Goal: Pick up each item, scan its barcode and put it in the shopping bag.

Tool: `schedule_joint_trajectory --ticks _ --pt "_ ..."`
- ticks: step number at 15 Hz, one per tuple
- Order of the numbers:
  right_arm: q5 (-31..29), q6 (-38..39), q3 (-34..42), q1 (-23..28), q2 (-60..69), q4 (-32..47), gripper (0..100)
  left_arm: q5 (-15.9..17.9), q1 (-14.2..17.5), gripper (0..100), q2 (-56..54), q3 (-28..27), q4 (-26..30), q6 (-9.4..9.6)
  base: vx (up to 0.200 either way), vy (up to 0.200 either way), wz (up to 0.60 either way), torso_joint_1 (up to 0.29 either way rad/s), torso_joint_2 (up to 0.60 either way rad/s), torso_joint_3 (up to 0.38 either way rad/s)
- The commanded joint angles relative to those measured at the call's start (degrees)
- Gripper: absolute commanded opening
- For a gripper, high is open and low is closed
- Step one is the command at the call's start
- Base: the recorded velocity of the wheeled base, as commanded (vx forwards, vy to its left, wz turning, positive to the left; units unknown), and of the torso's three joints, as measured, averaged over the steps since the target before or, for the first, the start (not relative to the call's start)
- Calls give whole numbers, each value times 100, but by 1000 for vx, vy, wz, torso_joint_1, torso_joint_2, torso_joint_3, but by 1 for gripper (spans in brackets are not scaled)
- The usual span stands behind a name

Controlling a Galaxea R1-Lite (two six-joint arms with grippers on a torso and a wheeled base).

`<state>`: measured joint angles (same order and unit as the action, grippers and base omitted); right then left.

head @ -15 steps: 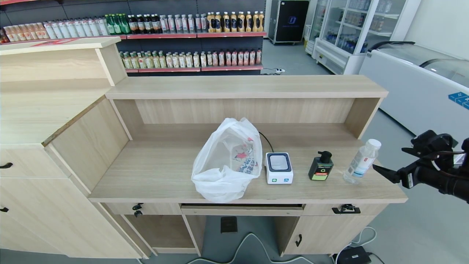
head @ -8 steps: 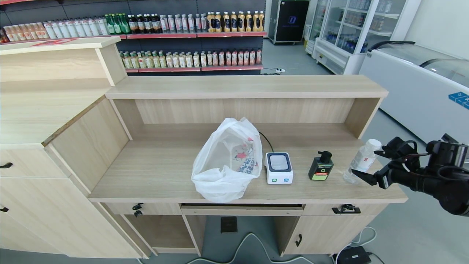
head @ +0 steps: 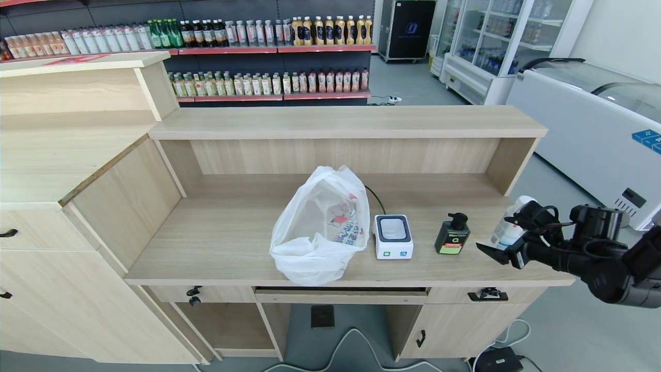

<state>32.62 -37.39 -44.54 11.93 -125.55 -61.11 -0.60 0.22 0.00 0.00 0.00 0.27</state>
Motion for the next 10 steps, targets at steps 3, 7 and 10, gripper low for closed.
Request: schedule_joint_trajectory --ticks 3,7,10 --pt "122 21 -230 -16 -321 3 100 -2 4 0 0 0 0 0 0 0 0 0 0 0" --pt "385 12 -661 -121 -681 55 100 -2 4 0 0 0 0 0 0 0 0 0 0 0" --pt "420 4 -986 -253 -919 38 100 -2 4 0 0 0 0 0 0 0 0 0 0 0"
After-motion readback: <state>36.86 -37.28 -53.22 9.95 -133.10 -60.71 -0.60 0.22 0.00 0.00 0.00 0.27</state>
